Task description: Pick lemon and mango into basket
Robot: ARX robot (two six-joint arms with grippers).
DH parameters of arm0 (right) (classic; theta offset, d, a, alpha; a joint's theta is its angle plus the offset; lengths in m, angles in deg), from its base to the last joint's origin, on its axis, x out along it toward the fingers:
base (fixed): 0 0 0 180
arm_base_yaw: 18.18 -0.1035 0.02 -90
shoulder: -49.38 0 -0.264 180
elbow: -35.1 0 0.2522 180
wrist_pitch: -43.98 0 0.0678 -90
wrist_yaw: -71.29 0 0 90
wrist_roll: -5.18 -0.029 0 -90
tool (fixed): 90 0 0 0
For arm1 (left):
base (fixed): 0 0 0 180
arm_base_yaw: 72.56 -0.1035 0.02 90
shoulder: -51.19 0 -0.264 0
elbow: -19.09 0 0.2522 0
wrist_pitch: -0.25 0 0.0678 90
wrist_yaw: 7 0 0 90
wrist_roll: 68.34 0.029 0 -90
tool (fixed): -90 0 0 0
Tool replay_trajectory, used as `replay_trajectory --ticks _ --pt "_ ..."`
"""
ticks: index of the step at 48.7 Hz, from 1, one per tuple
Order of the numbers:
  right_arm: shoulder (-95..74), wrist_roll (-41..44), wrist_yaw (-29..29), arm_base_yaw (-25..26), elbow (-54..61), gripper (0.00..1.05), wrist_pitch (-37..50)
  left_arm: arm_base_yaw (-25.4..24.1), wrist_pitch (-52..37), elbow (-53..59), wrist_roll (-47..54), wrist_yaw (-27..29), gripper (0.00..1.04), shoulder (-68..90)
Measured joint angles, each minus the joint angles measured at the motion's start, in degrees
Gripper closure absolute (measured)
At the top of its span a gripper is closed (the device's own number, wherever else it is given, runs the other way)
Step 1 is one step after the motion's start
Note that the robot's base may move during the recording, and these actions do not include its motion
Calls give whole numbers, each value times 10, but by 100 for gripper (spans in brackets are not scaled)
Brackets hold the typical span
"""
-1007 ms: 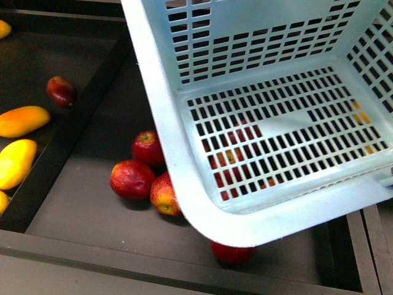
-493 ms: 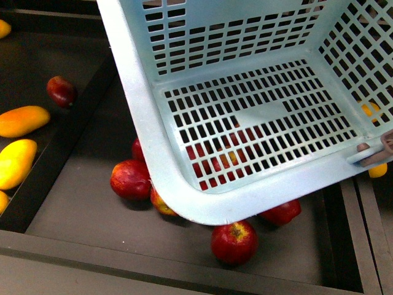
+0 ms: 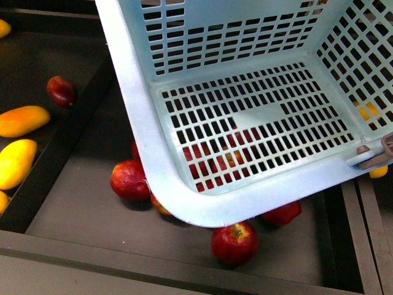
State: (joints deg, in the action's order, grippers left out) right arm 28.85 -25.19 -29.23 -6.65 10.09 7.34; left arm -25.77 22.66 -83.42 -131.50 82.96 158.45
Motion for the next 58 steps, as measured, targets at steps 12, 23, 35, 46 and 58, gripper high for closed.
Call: replay_trajectory --ticks 12,23,35,46,58 --pt "-208 32 61 263 -13 9 229 0 0 0 -2 -2 100 0" --pt "-595 173 44 301 -95 9 508 0 0 0 -1 -1 100 0" --pt "-876 222 37 347 -236 9 532 0 0 0 -1 -1 100 0" --pt "-1028 44 39 366 -383 9 455 0 0 0 -1 -2 100 0" --pt "-1110 -121 24 354 -487 9 395 0 0 0 -1 0 100 0"
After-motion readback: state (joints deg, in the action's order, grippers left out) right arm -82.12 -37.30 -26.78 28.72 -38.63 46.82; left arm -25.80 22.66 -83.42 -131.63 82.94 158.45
